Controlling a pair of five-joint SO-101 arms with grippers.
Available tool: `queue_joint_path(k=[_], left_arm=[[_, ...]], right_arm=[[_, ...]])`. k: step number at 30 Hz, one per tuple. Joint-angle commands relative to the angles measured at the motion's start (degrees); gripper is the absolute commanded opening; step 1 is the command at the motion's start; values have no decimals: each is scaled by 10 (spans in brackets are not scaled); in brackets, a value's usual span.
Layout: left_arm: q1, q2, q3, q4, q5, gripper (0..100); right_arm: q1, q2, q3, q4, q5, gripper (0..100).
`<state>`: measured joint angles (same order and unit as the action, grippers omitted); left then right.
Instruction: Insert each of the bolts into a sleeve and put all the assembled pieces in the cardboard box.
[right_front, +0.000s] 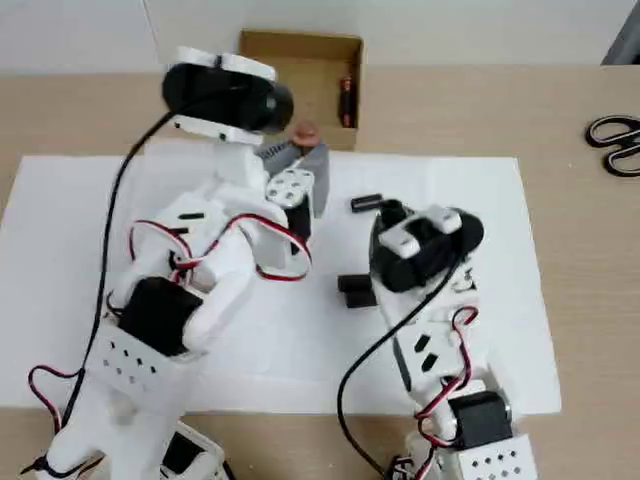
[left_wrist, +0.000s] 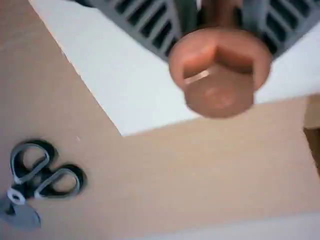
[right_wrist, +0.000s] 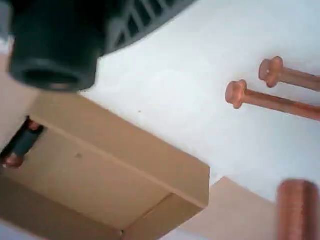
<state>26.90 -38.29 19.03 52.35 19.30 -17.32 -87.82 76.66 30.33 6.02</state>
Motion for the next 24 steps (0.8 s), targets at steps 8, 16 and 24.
queue_joint_path(k=[8, 16, 24], left_arm=[[36, -18, 91, -144, 2, 6], [67, -22, 153, -189, 2, 6], [66, -23, 175, -186, 3, 6]], right_arm=[[-8, -113, 104, -14, -73, 4], [-92, -162, 164, -16, -73, 4], [-94, -161, 164, -16, -73, 4]])
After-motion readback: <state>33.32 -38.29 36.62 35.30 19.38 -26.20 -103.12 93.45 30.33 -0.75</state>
